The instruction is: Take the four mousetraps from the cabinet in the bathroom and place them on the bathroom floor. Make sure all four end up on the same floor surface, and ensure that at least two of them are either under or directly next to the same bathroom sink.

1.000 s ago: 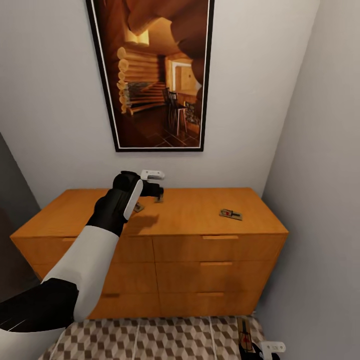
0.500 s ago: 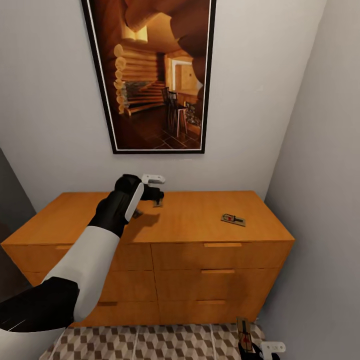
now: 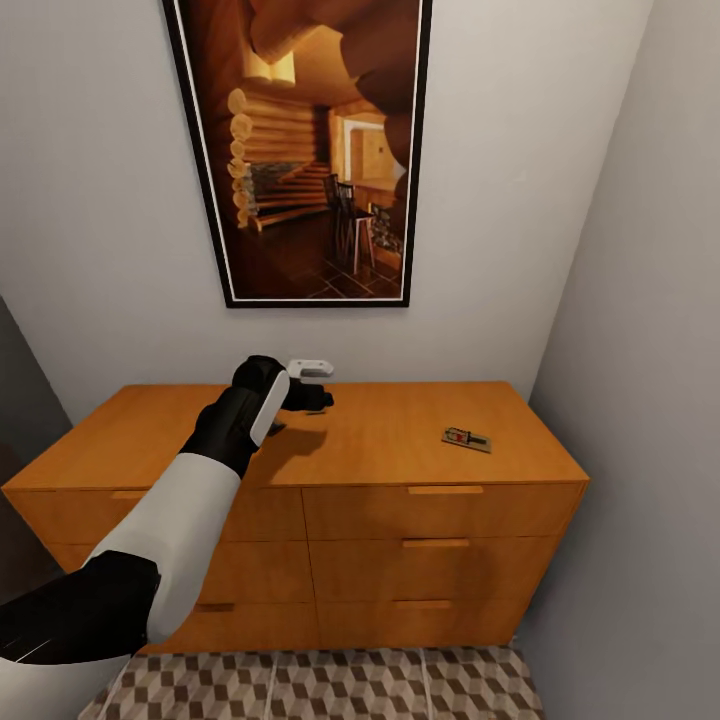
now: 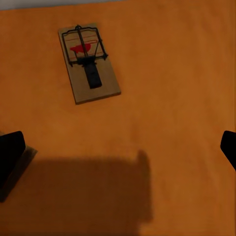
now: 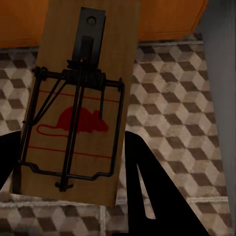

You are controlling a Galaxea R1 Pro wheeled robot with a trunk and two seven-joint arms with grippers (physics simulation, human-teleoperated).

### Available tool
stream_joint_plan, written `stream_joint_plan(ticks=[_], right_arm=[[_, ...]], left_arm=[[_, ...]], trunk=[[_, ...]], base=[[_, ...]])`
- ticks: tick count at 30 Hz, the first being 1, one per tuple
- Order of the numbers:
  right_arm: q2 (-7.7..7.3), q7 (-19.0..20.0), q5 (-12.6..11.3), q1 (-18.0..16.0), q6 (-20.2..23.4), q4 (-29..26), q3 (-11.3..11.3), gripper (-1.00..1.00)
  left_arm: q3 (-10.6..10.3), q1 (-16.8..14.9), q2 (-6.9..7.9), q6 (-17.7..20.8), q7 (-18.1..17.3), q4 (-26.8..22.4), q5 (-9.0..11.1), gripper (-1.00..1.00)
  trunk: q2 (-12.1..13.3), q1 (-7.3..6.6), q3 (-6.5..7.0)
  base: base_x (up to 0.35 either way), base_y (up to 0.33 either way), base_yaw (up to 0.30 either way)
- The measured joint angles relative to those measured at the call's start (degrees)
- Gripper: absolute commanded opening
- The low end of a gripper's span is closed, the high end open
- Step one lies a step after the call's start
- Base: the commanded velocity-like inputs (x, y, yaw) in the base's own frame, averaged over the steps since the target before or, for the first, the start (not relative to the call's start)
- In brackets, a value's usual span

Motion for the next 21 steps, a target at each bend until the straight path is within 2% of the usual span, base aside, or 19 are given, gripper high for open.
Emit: stream_joint_plan(ticks=[13,21], right_arm=[[0.84,-0.63,0.01,0.54,0.50,-0.15,0.01,-1.00],[1.21,-0.57,0.00,0.54,6.75,-0.26,0.00,-1.00]], left_arm=[[0.07,0.00,0.07,0.00,0.08,-0.42,0.07,1.00],[0.08,0.00,0.10,-0.02,0.08,-0.43,0.07,1.00]], trunk=[[0.00,0.00,0.00],[0.00,0.00,0.00]], base=[[0.000,0.000,0.000],[0.000,0.000,0.000]])
